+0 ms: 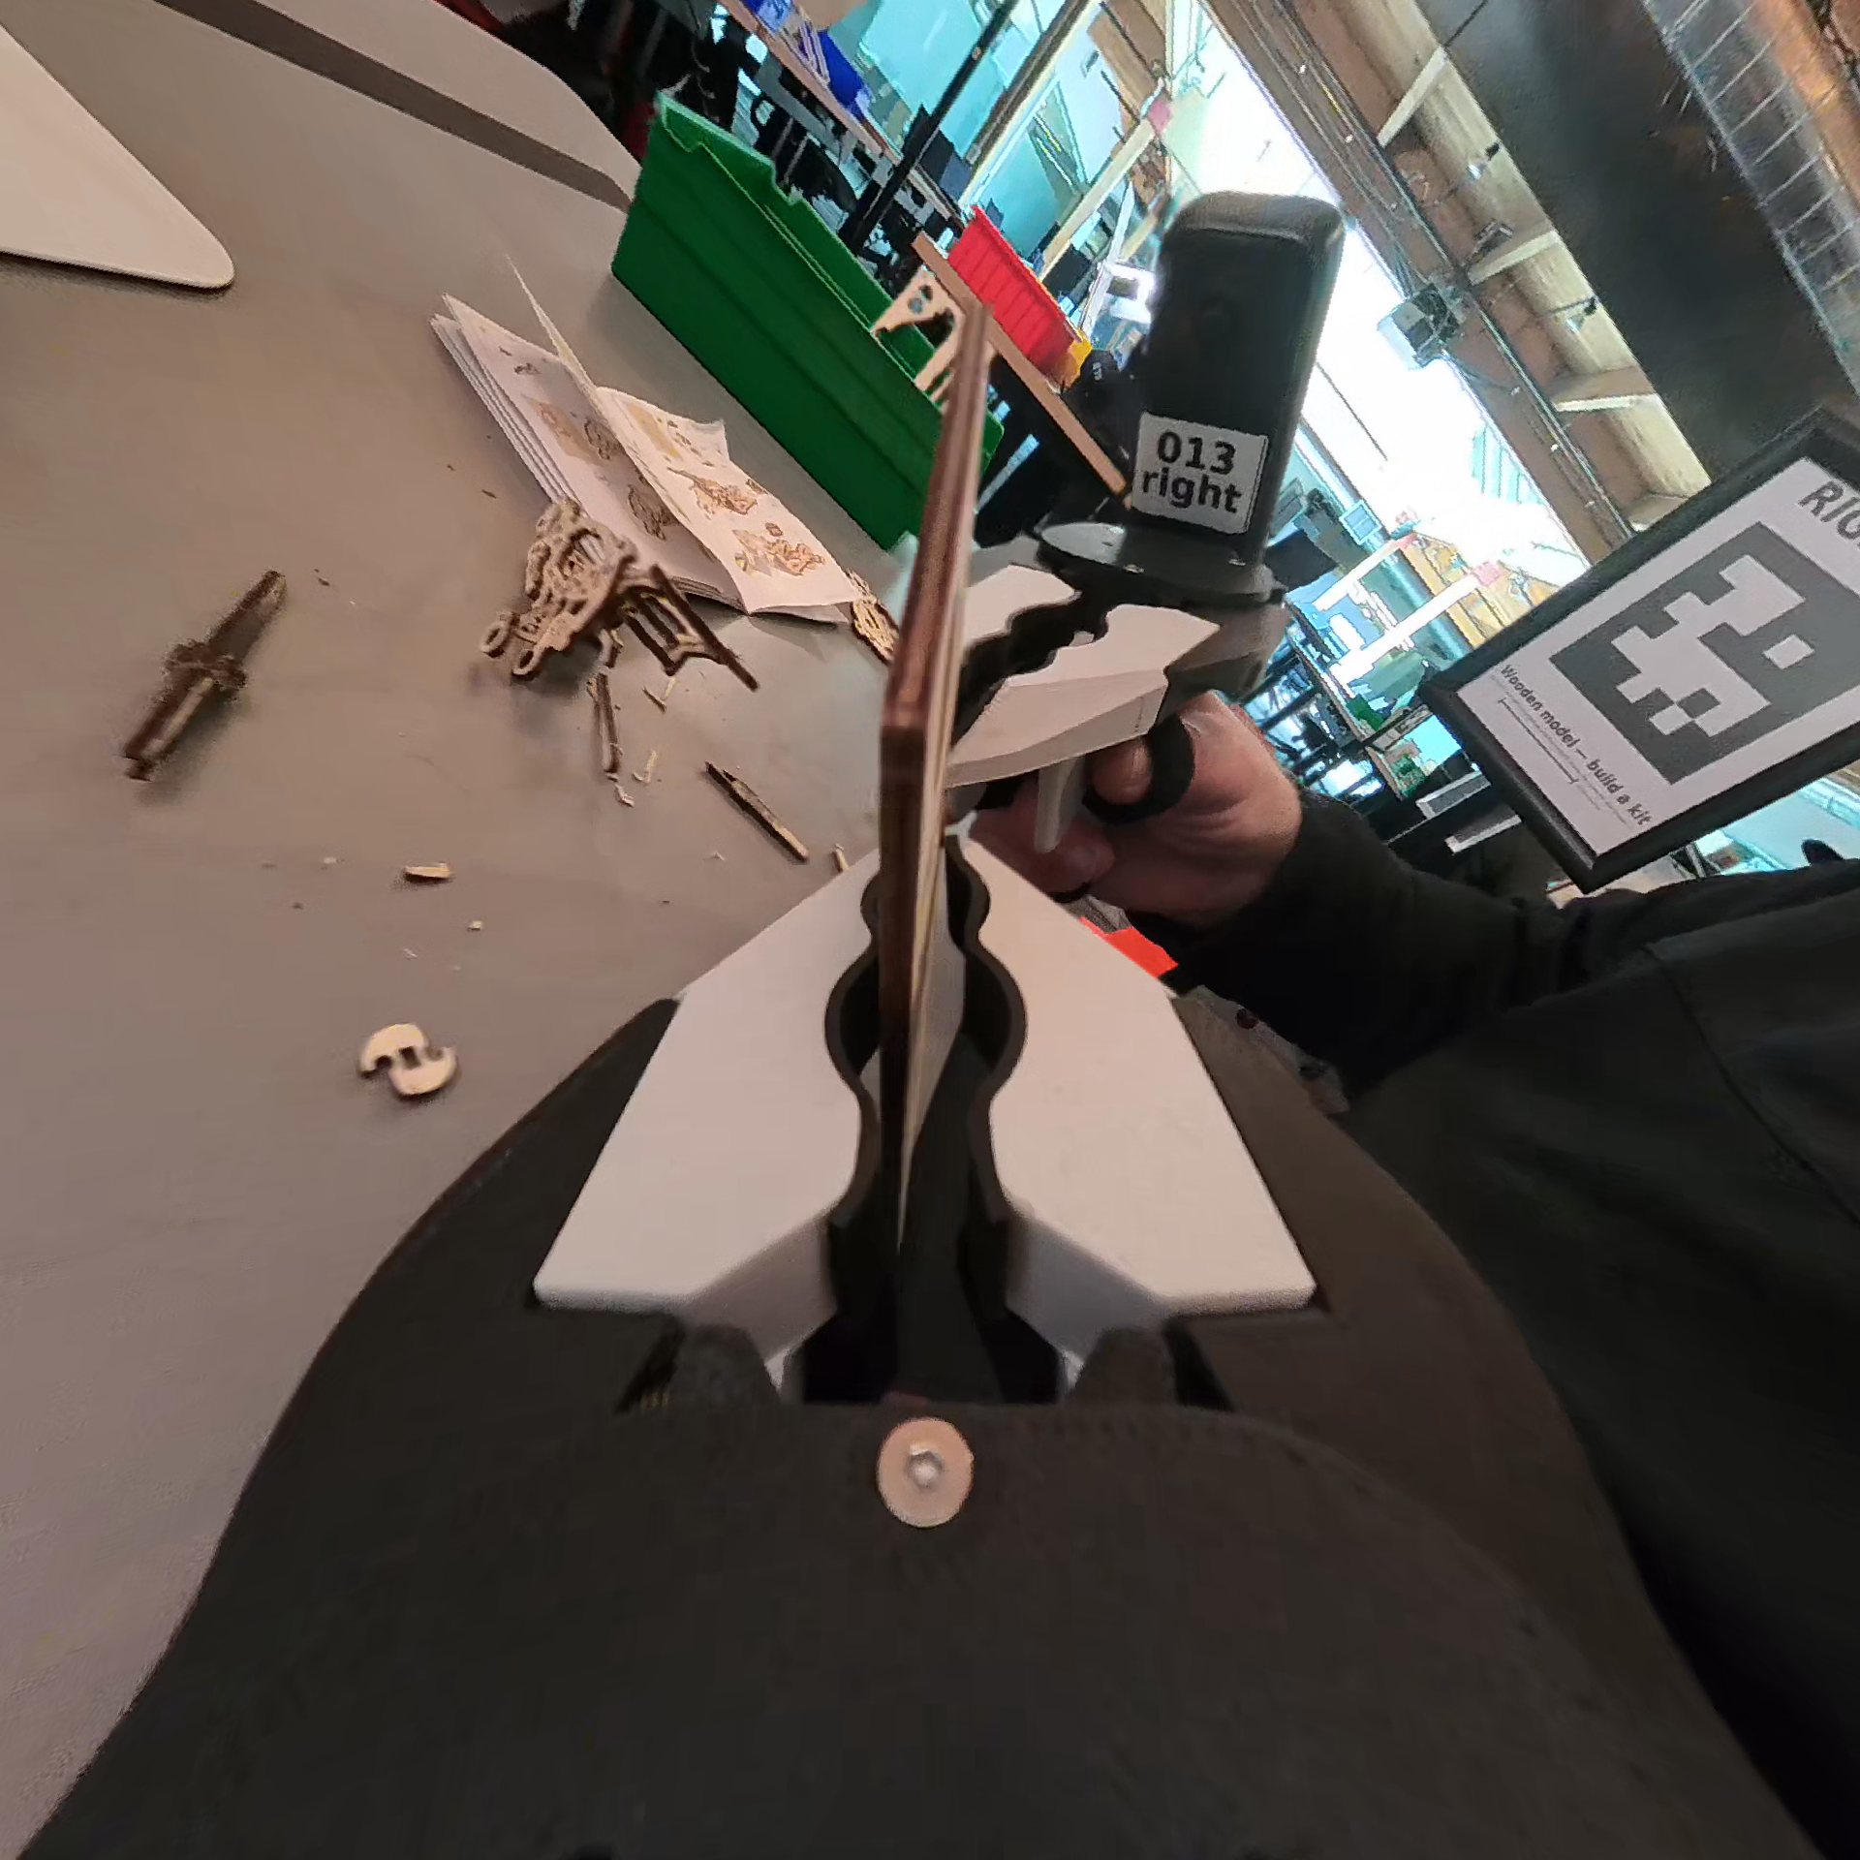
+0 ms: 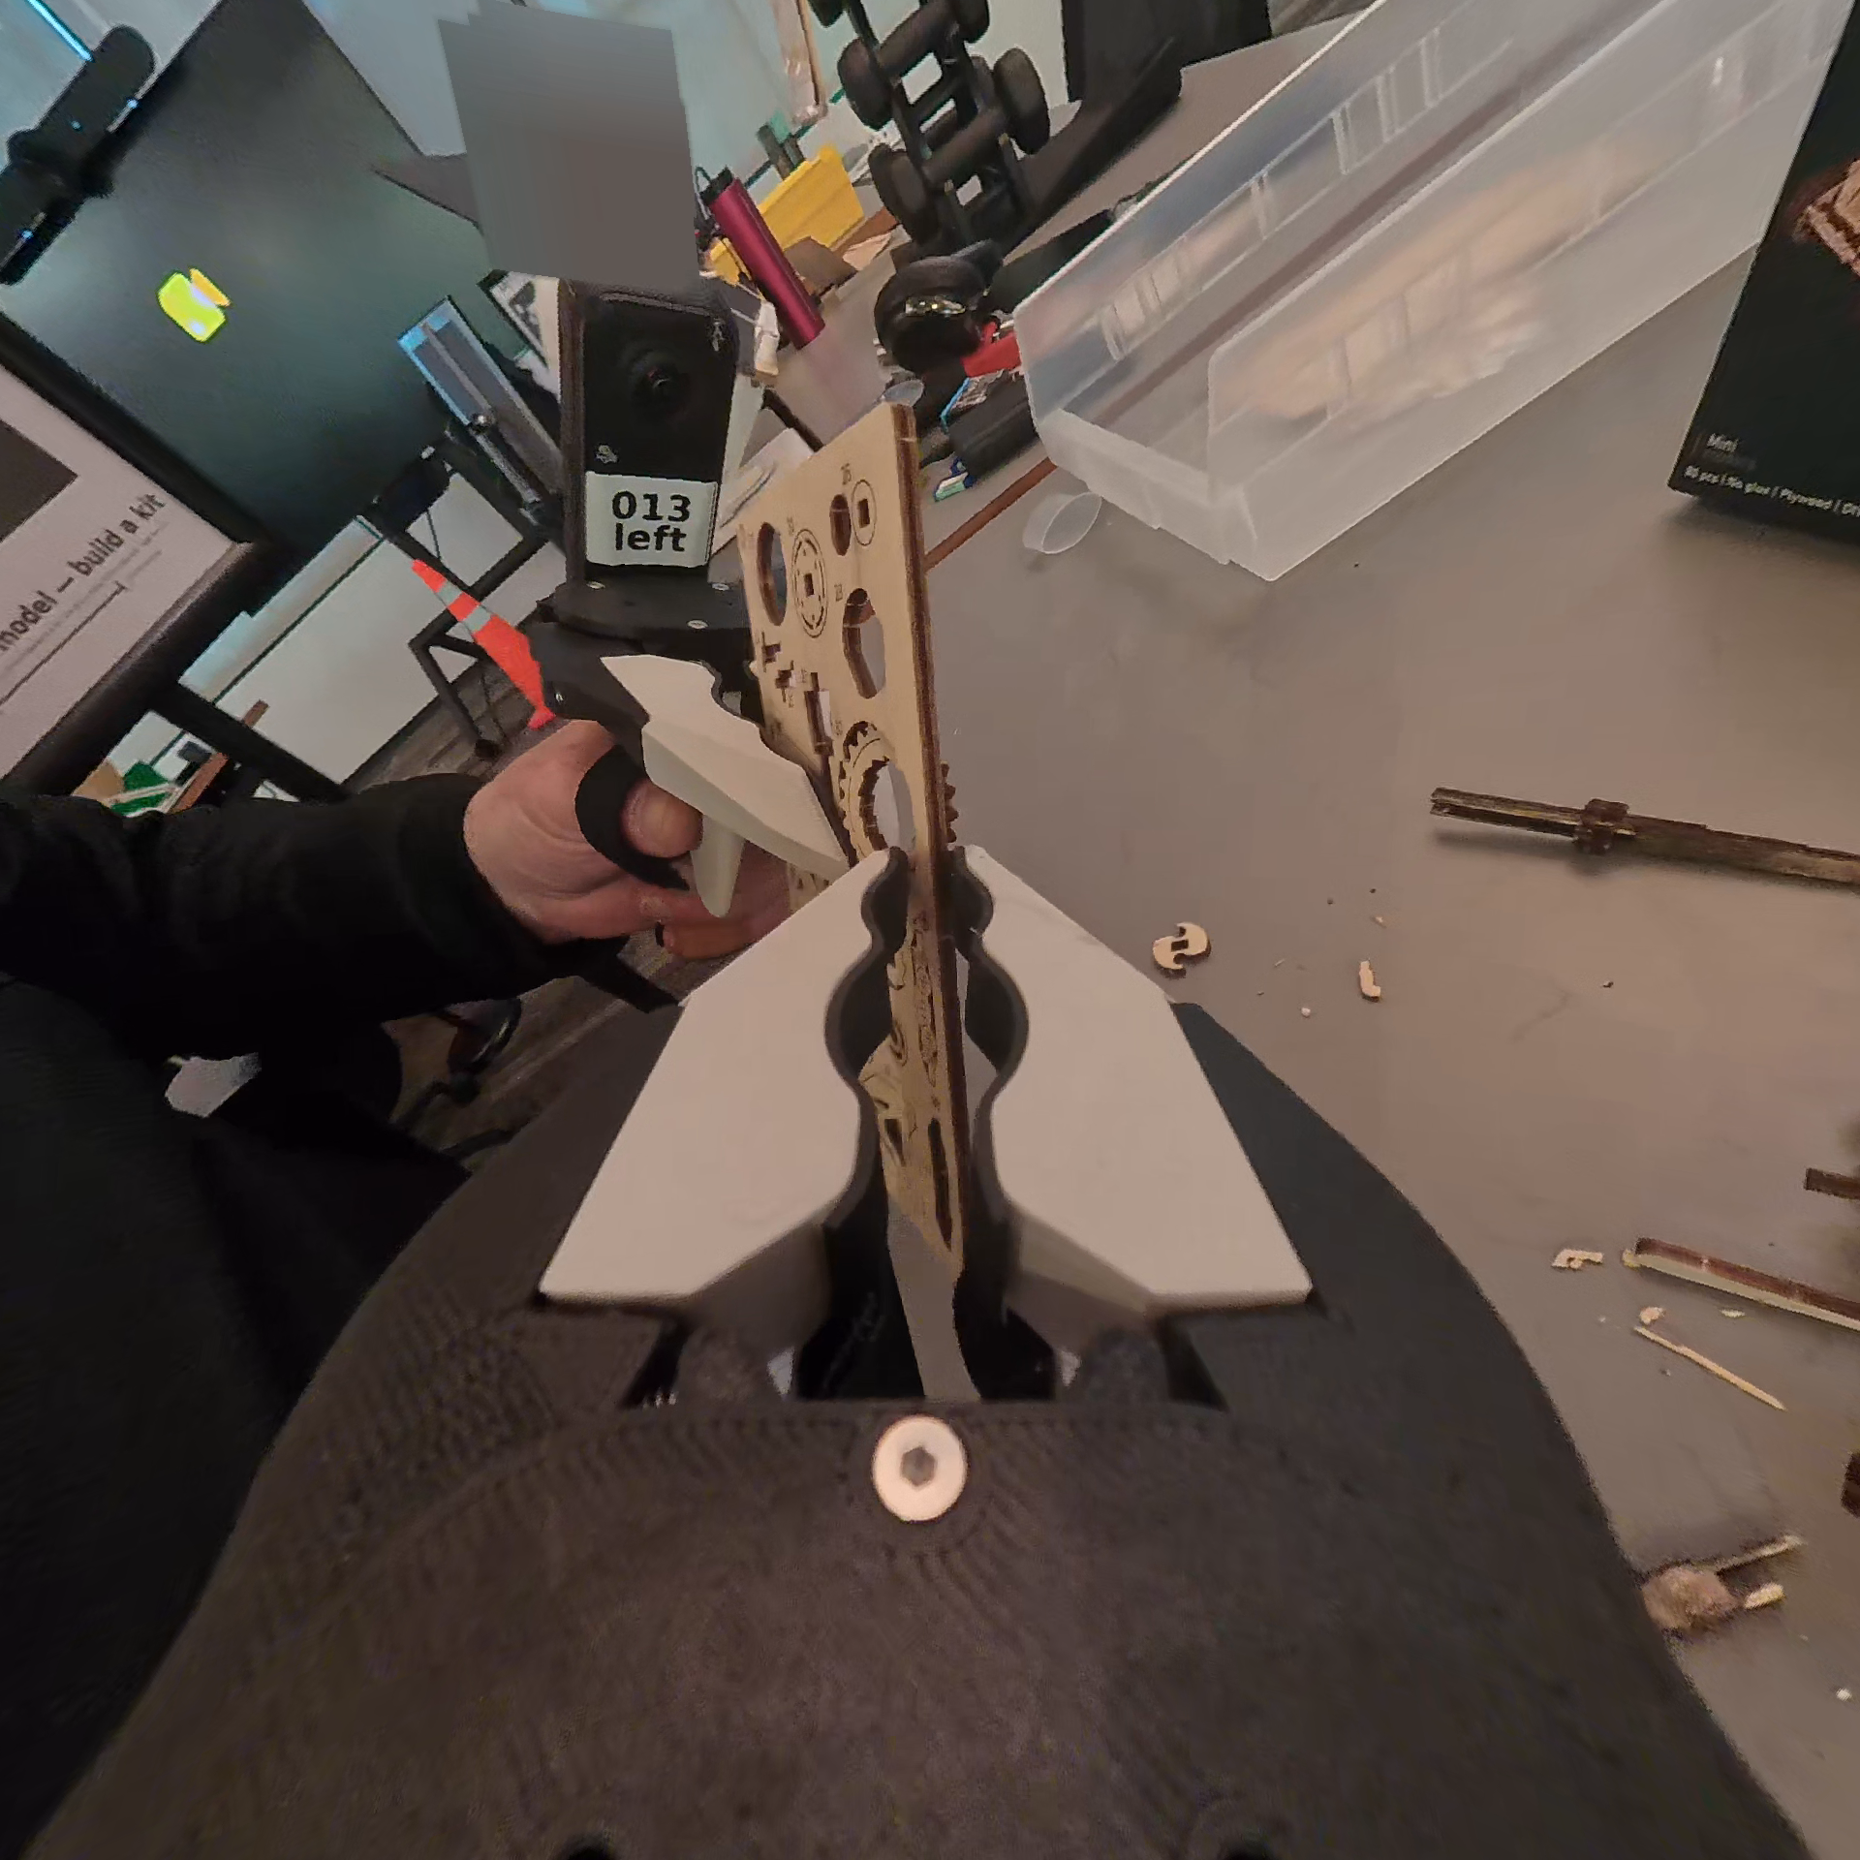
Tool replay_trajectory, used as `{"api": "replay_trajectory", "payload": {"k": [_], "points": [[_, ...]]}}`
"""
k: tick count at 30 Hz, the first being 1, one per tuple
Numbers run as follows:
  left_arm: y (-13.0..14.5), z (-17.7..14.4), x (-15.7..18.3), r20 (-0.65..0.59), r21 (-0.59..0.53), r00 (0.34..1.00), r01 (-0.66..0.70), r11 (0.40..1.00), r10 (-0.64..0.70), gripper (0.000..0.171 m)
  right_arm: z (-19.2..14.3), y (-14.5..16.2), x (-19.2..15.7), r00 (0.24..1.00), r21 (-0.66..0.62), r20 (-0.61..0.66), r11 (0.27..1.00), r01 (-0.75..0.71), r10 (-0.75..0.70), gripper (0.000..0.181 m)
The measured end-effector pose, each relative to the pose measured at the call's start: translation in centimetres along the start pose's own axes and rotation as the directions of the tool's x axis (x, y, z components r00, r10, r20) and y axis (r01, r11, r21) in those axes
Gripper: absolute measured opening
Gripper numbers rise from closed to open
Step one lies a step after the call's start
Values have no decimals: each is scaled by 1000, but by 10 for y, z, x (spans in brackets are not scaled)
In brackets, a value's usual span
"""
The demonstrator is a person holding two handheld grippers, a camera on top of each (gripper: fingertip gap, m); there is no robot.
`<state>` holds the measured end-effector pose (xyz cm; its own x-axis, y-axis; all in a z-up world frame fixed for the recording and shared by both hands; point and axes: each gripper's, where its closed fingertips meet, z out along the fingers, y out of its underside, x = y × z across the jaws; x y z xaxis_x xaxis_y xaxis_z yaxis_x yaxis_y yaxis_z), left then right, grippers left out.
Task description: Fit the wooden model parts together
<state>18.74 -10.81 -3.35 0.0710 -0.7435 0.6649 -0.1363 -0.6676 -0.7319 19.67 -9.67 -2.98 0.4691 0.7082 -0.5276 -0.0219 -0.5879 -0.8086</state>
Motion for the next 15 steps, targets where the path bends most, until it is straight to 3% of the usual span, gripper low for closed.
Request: {"api": "replay_trajectory", "payload": {"k": [6,10,12,15], "points": [[-21,-34,-42,87,17,996,-30,999,28,30,11,-3,24,995,-37,-92,999,-26,23,4],[-41,-63,-72,227,0,959,-173,985,168,31,18,19,44,977,-213,-209,977,-14,-31,4],[-54,-82,-95,371,-42,890,-270,962,266,38,18,33,52,965,-301,-253,954,-5,-75,5],[-76,-113,-134,564,-141,722,-395,908,402,50,14,39,68,923,-365,-347,931,34,-169,6]]}}
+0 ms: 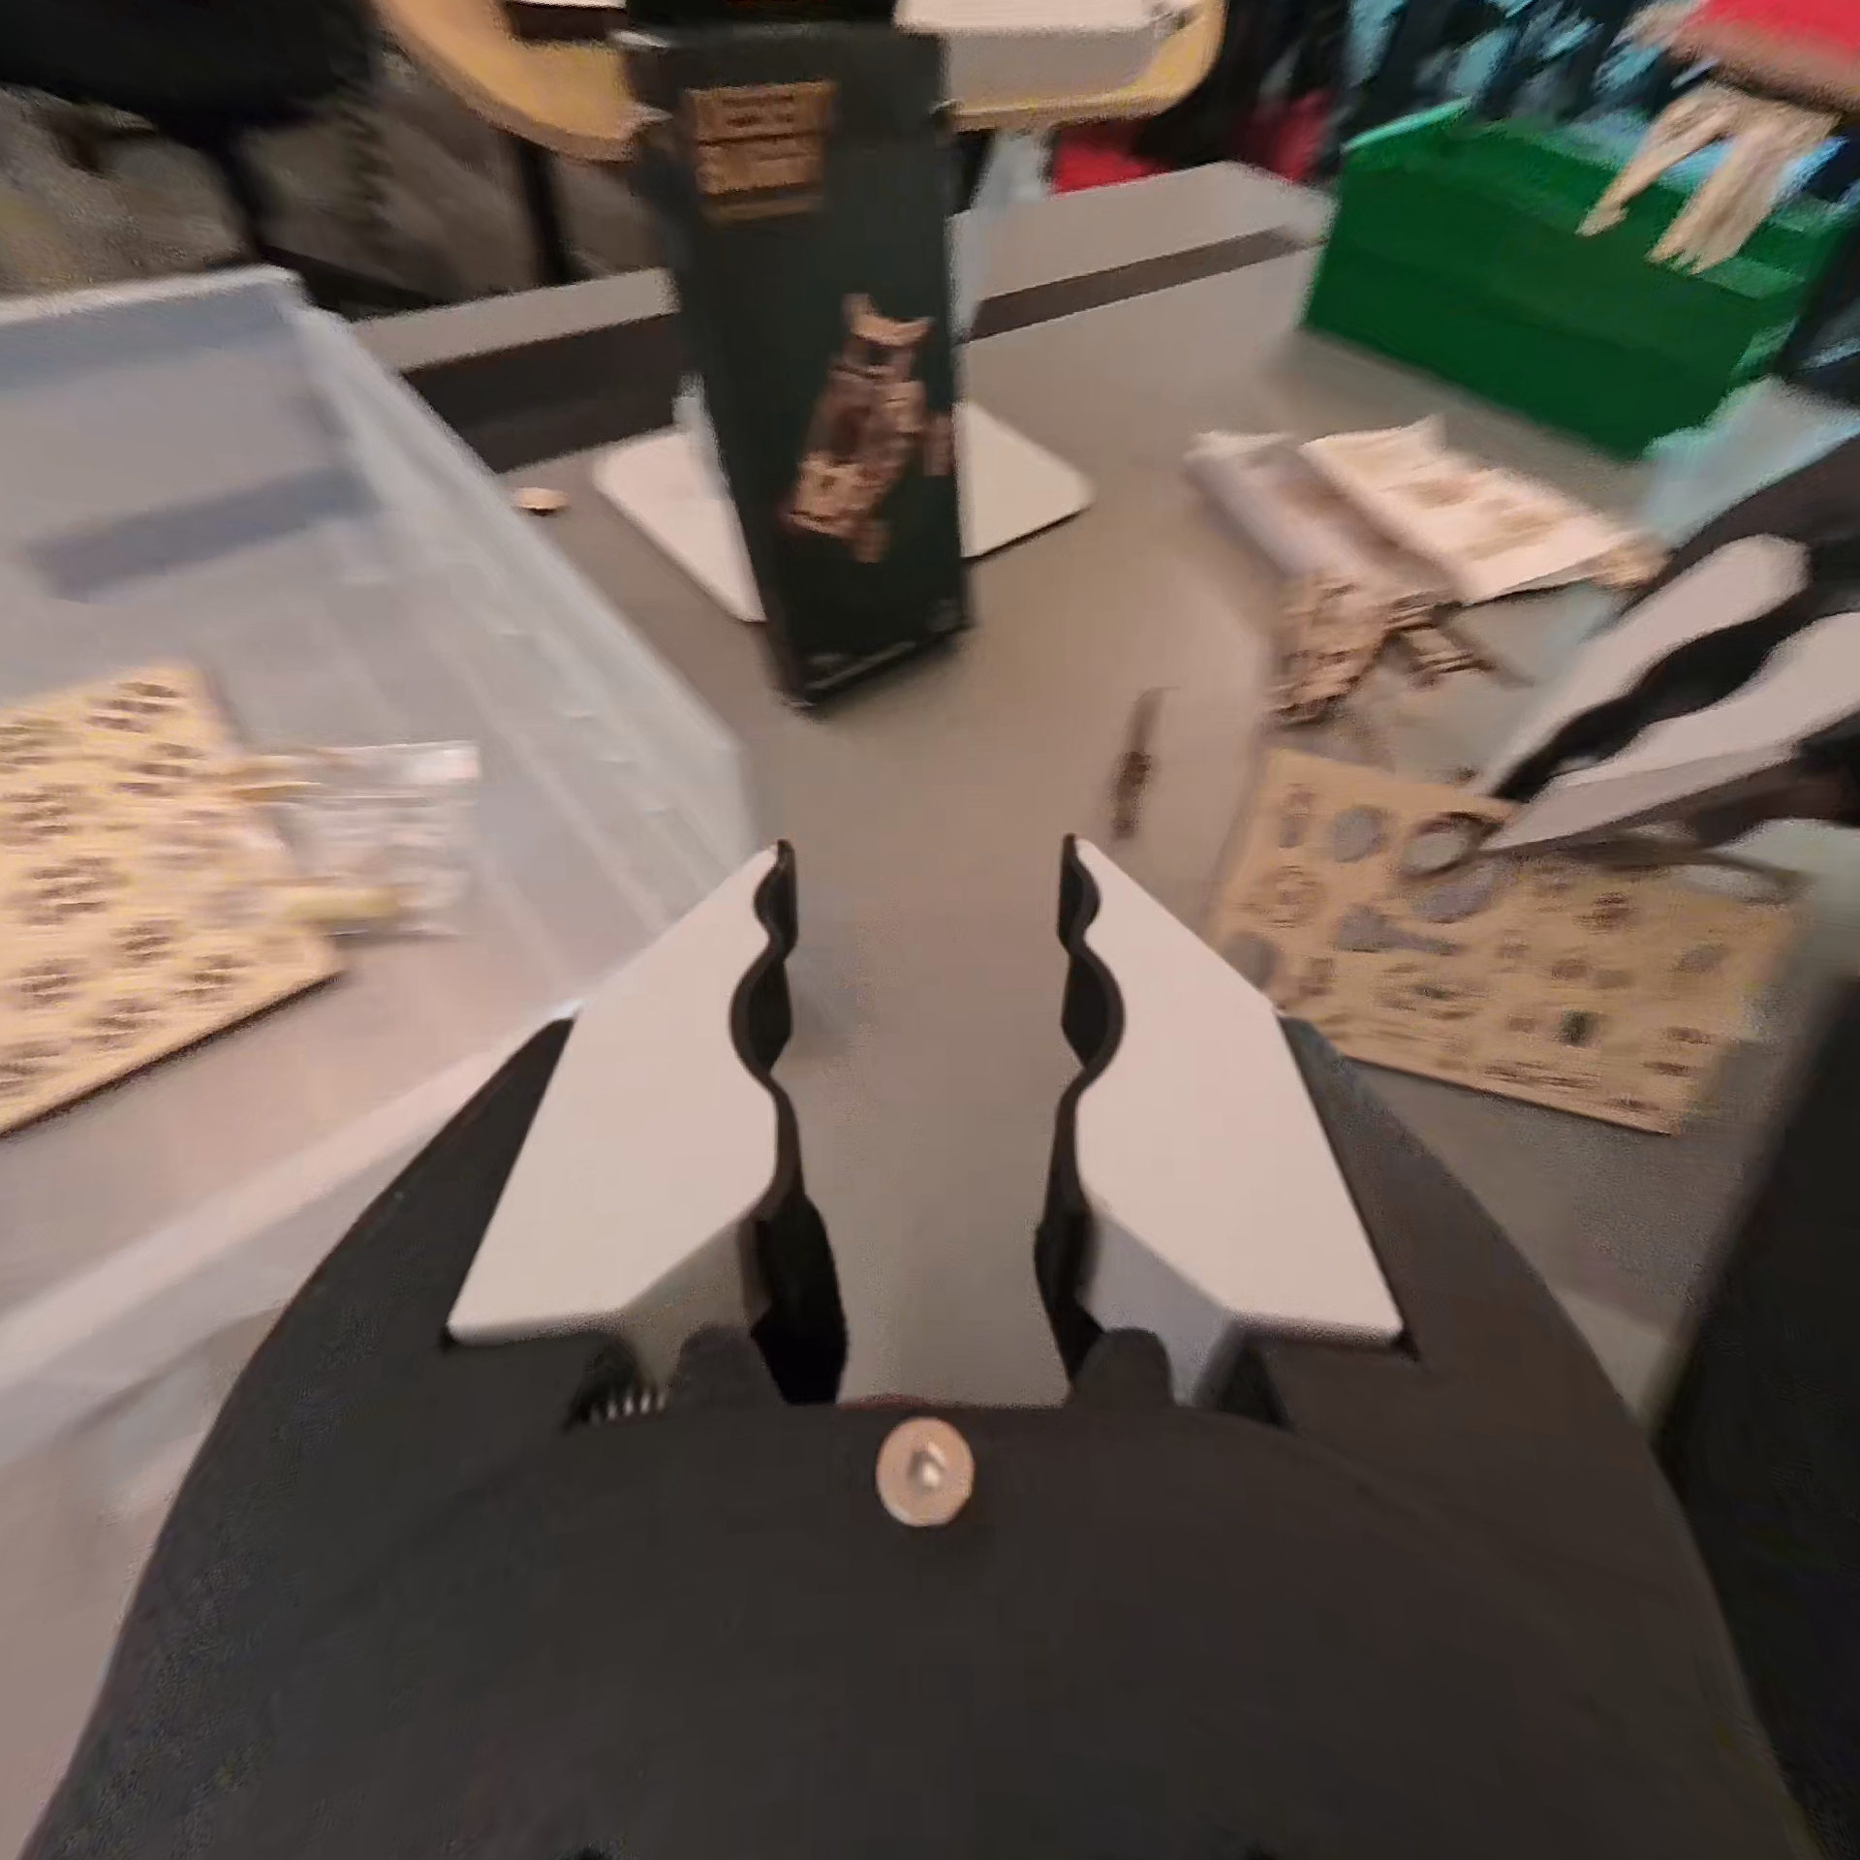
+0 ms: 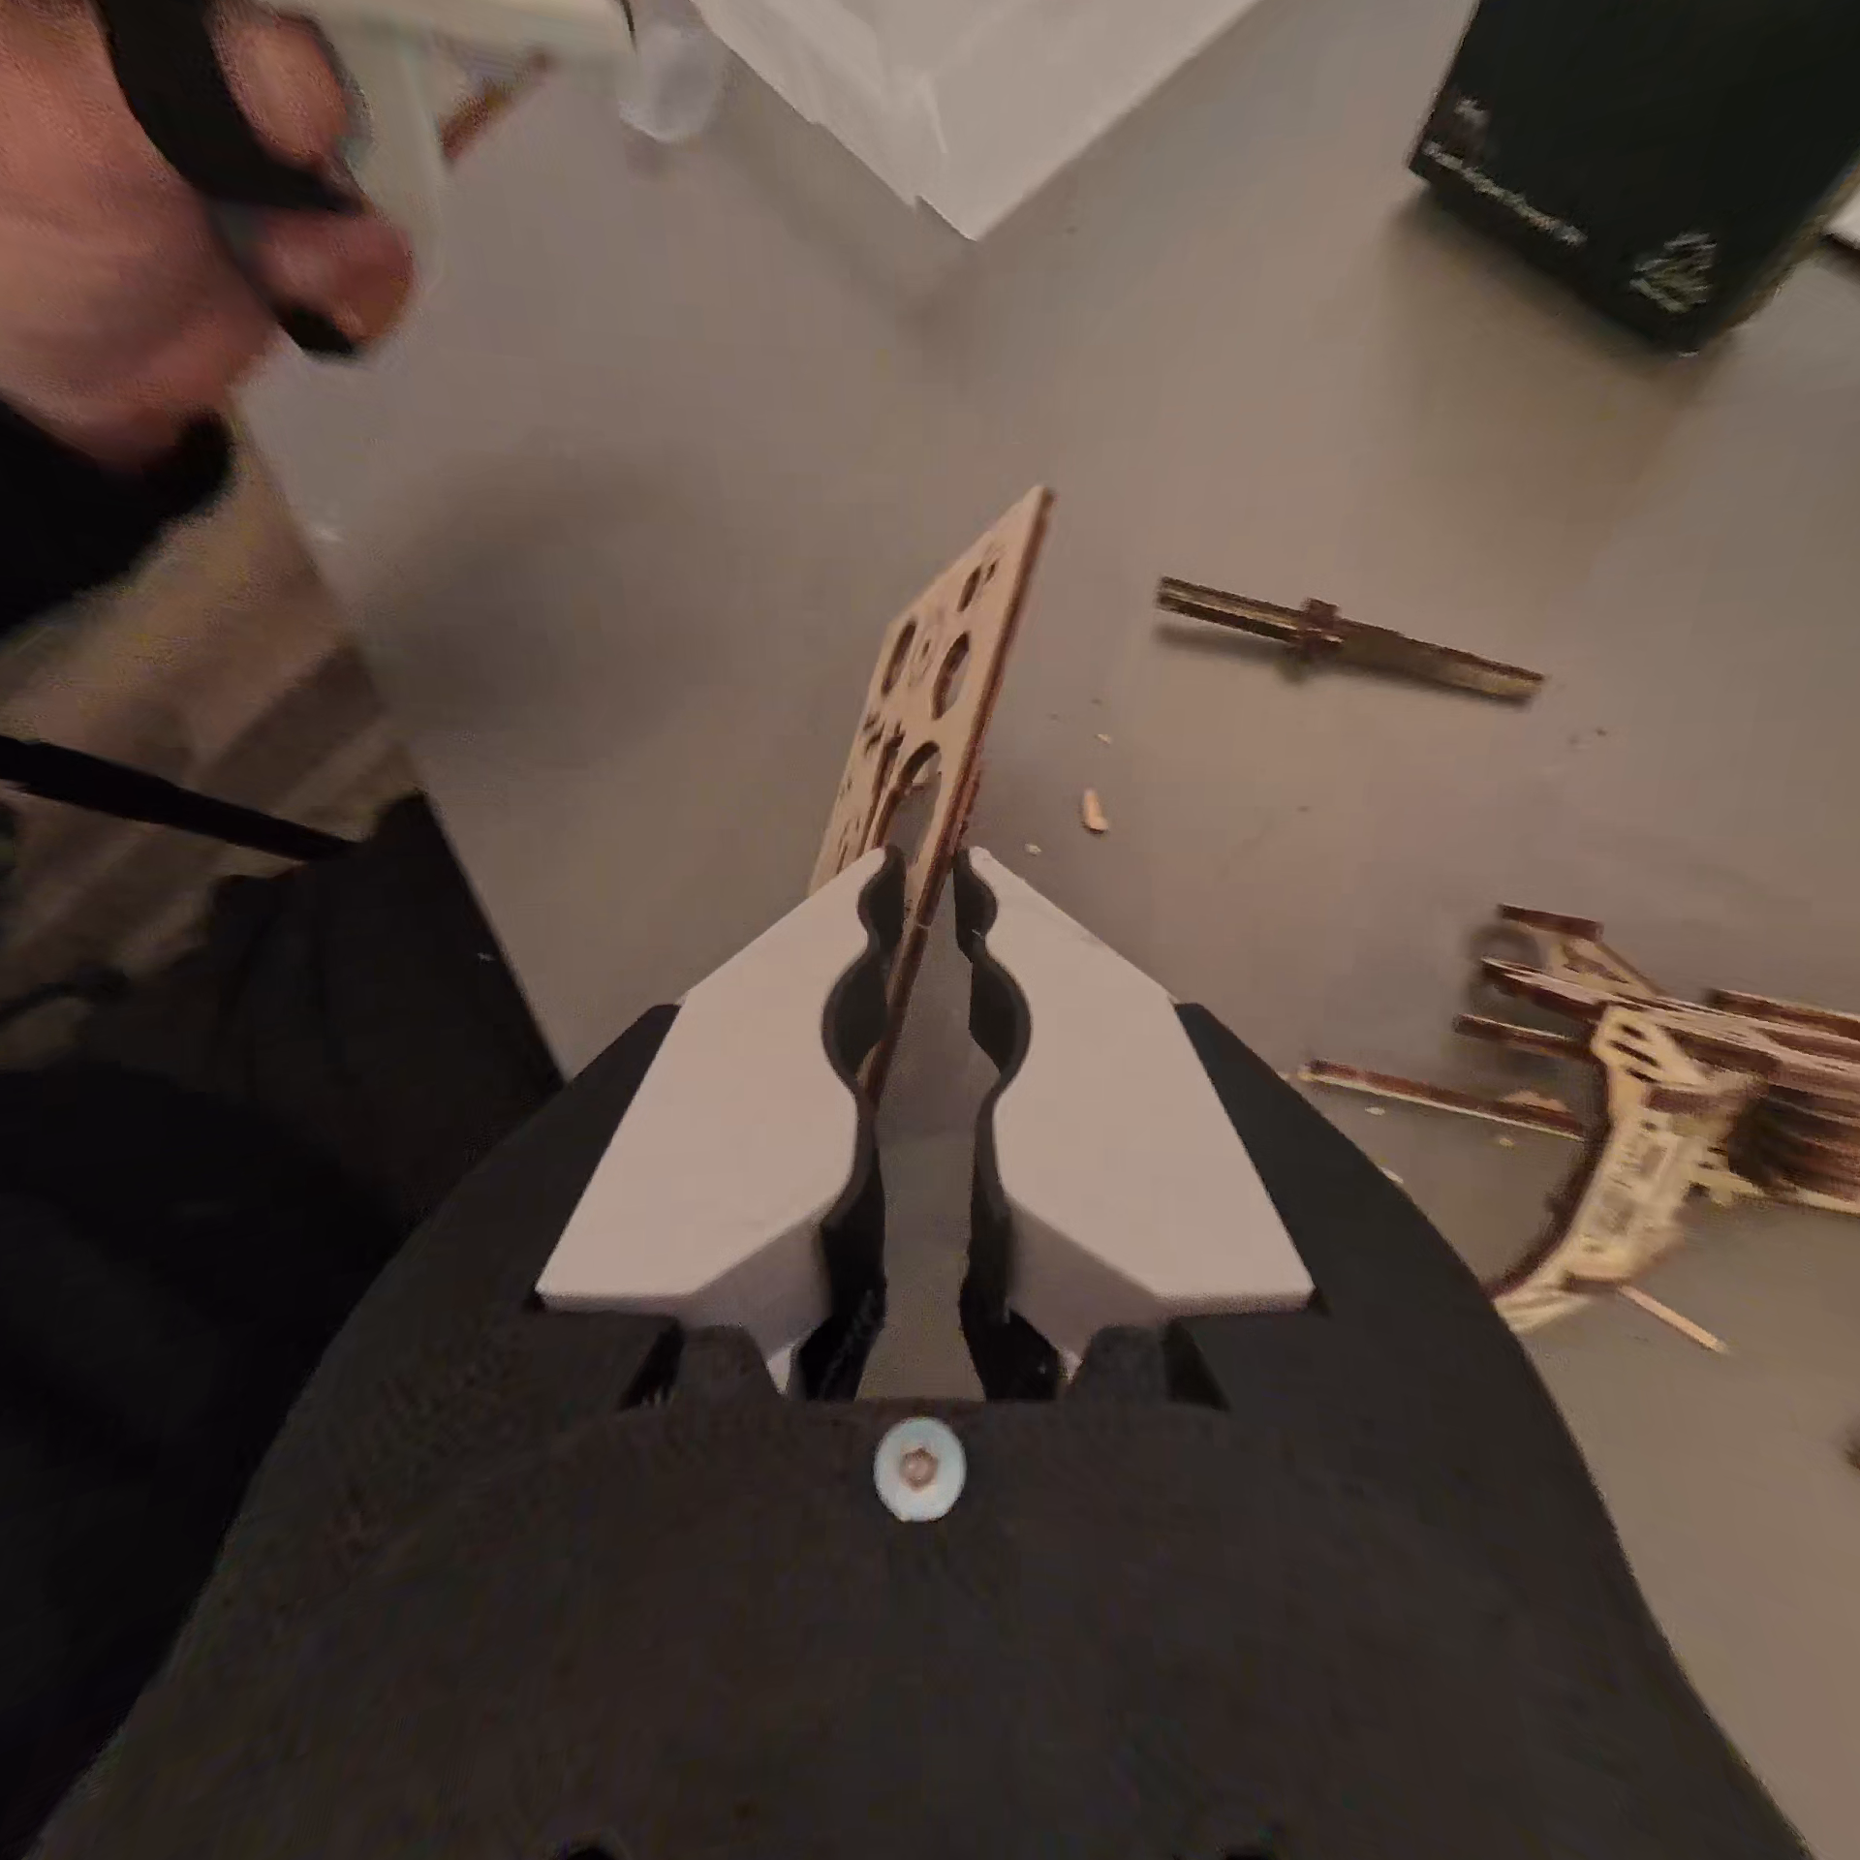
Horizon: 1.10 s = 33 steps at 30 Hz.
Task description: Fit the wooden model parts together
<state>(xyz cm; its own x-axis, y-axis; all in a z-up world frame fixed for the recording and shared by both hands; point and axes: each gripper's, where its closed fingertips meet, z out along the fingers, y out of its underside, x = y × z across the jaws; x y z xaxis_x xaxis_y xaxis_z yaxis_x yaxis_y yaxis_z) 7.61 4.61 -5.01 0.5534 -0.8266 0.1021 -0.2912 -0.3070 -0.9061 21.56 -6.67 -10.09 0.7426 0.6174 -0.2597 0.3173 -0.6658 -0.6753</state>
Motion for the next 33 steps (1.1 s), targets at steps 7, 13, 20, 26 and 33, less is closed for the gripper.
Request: {"api": "replay_trajectory", "payload": {"k": [7,13,20,26,33], "points": [[32,64,-47,101,-223,992,-47,974,71,48,1,-6,14,989,13,-135,998,55,-53,11],[17,92,-76,176,-279,968,-124,952,178,22,-18,-10,13,979,62,-181,992,106,-93,3],[-5,129,-142,190,-293,970,-93,951,153,17,-29,-3,14,990,113,-140,993,43,-27,1],[-67,123,-164,341,-60,925,-159,985,170,43,-44,-4,20,988,167,-152,986,17,9,1],[-65,180,-120,228,-78,959,-157,984,171,18,-59,-8,21,991,228,-128,974,-2,32,0]]}}
